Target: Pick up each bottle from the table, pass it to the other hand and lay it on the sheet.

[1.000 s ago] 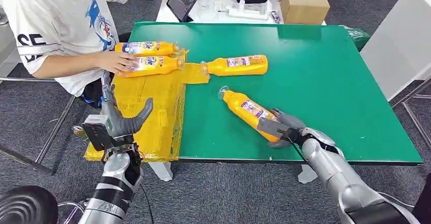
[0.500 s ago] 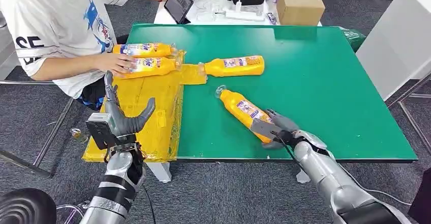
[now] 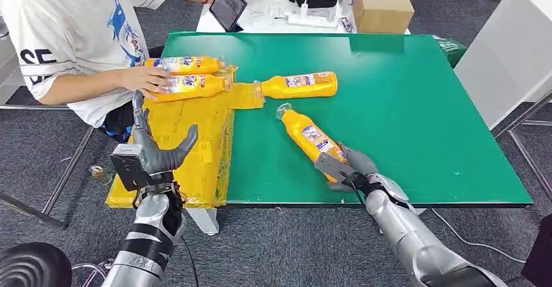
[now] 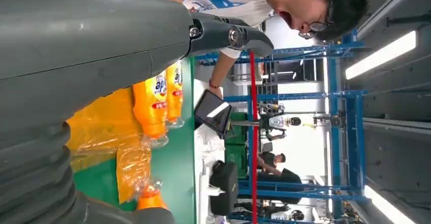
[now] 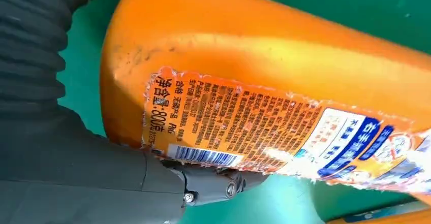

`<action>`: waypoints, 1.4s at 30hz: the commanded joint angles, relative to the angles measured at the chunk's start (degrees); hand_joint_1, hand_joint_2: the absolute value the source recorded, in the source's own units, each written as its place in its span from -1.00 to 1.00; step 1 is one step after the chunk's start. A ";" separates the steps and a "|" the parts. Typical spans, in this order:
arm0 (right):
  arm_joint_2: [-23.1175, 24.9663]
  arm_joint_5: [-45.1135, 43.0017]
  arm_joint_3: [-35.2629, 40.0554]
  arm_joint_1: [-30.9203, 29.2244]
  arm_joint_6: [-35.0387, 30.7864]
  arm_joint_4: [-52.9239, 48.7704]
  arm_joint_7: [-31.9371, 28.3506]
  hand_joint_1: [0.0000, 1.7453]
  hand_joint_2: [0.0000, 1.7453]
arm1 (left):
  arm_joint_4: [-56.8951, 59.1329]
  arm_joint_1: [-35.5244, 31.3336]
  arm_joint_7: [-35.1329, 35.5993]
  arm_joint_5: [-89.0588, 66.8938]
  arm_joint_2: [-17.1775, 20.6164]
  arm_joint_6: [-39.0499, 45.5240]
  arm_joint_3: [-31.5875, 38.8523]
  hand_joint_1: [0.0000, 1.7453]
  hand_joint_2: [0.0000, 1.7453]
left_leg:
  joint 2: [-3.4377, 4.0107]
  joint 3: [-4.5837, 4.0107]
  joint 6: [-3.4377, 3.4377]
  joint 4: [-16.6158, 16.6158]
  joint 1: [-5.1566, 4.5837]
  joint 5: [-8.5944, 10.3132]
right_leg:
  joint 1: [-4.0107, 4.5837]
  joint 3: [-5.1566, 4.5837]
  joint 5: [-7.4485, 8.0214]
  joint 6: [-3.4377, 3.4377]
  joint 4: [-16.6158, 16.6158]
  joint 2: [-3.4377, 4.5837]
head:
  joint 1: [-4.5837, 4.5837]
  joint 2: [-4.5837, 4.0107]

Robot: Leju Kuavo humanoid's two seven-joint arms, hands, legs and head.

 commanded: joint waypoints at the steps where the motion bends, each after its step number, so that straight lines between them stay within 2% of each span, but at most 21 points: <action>1: 2.49 0.92 -3.88 3.63 -1.25 1.62 0.23 1.00 1.00 | 3.85 -1.70 0.28 -0.19 -0.26 -0.33 1.80 -1.00 1.00 | -0.16 -0.02 0.12 -0.16 0.06 0.04 | 0.12 0.10 0.00 -0.21 -0.21 -0.30 | 0.04 0.00; 6: 2.88 1.80 -5.66 4.24 -2.59 -0.33 0.01 1.00 1.00 | 4.19 -1.47 0.28 0.42 -0.27 -1.44 2.28 -1.00 1.00 | -0.14 -0.02 0.10 -0.14 0.04 0.06 | 0.09 0.08 0.02 -0.19 -0.17 -0.26 | 0.04 0.00; 9: 3.62 2.70 -7.19 5.18 -7.17 -3.21 -1.06 1.00 1.00 | 3.68 -1.00 0.28 0.38 -0.27 -1.68 2.48 -1.00 1.00 | -0.15 -0.10 0.12 -0.14 0.02 0.07 | 0.08 0.01 0.03 -0.21 -0.14 -0.28 | 0.02 0.00; 12: 5.86 3.12 -11.29 8.42 -16.50 -13.69 -4.43 1.00 1.00 | 2.01 0.28 0.36 0.52 -0.49 -1.71 2.92 -1.00 1.00 | -0.01 -0.06 0.08 -0.06 0.01 -0.01 | 0.05 0.00 -0.01 -0.13 -0.07 -0.09 | 0.02 0.00; 15: 8.32 3.47 -13.88 13.99 -24.98 -31.08 -7.99 1.00 1.00 | 0.85 1.50 1.05 1.71 -0.82 -2.66 3.16 -1.00 1.00 | 0.04 -0.21 0.14 -0.10 0.01 -0.03 | 0.08 -0.14 -0.02 -0.27 -0.09 -0.13 | 0.02 0.00; 16: 8.84 2.92 -13.97 15.88 -25.73 -36.23 -8.68 1.00 1.00 | 0.81 1.71 1.46 2.45 -1.01 -3.41 2.96 -1.00 1.00 | 0.02 -0.37 0.09 -0.01 -0.03 0.01 | 0.00 -0.29 -0.03 -0.11 0.03 -0.02 | 0.04 0.00; 18: 8.85 4.55 -13.74 17.10 -27.55 -39.25 -8.65 1.00 1.00 | 1.05 1.74 1.91 3.03 -1.14 -4.03 2.70 -1.00 1.00 | -0.10 -0.61 0.10 0.02 -0.02 0.01 | 0.01 -0.44 -0.08 -0.12 0.10 -0.10 | 0.00 0.00; 19: 9.64 3.17 -14.10 18.05 -29.87 -41.52 -11.44 1.00 1.00 | 1.29 1.72 2.70 4.06 -1.22 -5.18 2.46 -1.00 1.00 | -0.16 -0.59 0.15 0.02 -0.04 -0.04 | 0.01 -0.41 -0.17 -0.17 0.12 -0.20 | -0.02 0.00; 23: 10.58 4.99 -13.13 21.28 -35.31 -46.53 -14.51 1.00 1.00 | 3.85 1.50 6.80 8.40 -1.58 -10.61 1.01 -1.00 1.00 | -0.38 -0.69 0.20 0.00 -0.02 -0.05 | 0.03 -0.42 -0.25 -0.14 0.03 -0.46 | 0.04 0.00; 26: 13.93 6.07 -17.34 22.94 -35.48 -48.59 -19.80 1.00 1.00 | 7.77 0.86 10.12 12.89 -0.96 -16.28 -0.53 -1.00 1.00 | -0.44 -0.98 0.17 -0.02 -0.06 0.04 | -0.03 -0.67 -0.18 -0.09 0.04 -0.50 | 0.04 0.00; 30: 13.90 6.03 -17.43 22.94 -35.48 -48.50 -19.95 1.00 1.00 | 8.04 0.87 9.99 13.01 -0.98 -16.39 -0.59 -1.00 1.00 | -0.40 -1.11 0.13 -0.03 -0.07 0.05 | -0.05 -0.86 -0.12 -0.07 0.04 -0.43 | 0.02 0.00; 33: 12.99 3.39 -15.16 22.87 -35.48 -46.57 -22.58 1.00 1.00 | 9.45 1.05 15.44 19.54 -0.29 -26.38 -2.04 -1.00 1.00 | -0.40 -1.01 0.17 -0.04 -0.05 0.02 | -0.01 -0.77 -0.15 -0.14 0.01 -0.48 | 0.02 0.00; 37: 12.26 -2.06 -10.45 22.27 -31.17 -40.30 -25.72 1.00 1.00 | 14.31 0.41 20.63 31.01 1.50 -44.30 -5.01 -1.00 1.00 | -0.27 -0.91 0.17 -0.10 -0.04 0.02 | 0.00 -0.68 -0.12 -0.12 -0.08 -0.37 | 0.00 0.00; 41: 12.64 -2.31 -10.24 22.29 -32.19 -39.00 -26.83 1.00 1.00 | 14.45 0.34 20.39 31.14 1.58 -44.29 -5.19 -1.00 1.00 | -0.15 -0.89 0.17 -0.13 -0.04 -0.02 | 0.01 -0.66 -0.11 -0.14 -0.11 -0.25 | 0.00 0.00; 42: 12.25 -2.80 -9.62 22.15 -30.40 -38.72 -26.72 1.00 1.00 | 14.44 0.41 21.53 33.13 1.77 -47.21 -5.75 -1.00 1.00 | -0.24 -0.98 0.15 -0.11 -0.04 0.02 | 0.00 -0.74 -0.10 -0.12 -0.07 -0.33 | 0.02 0.00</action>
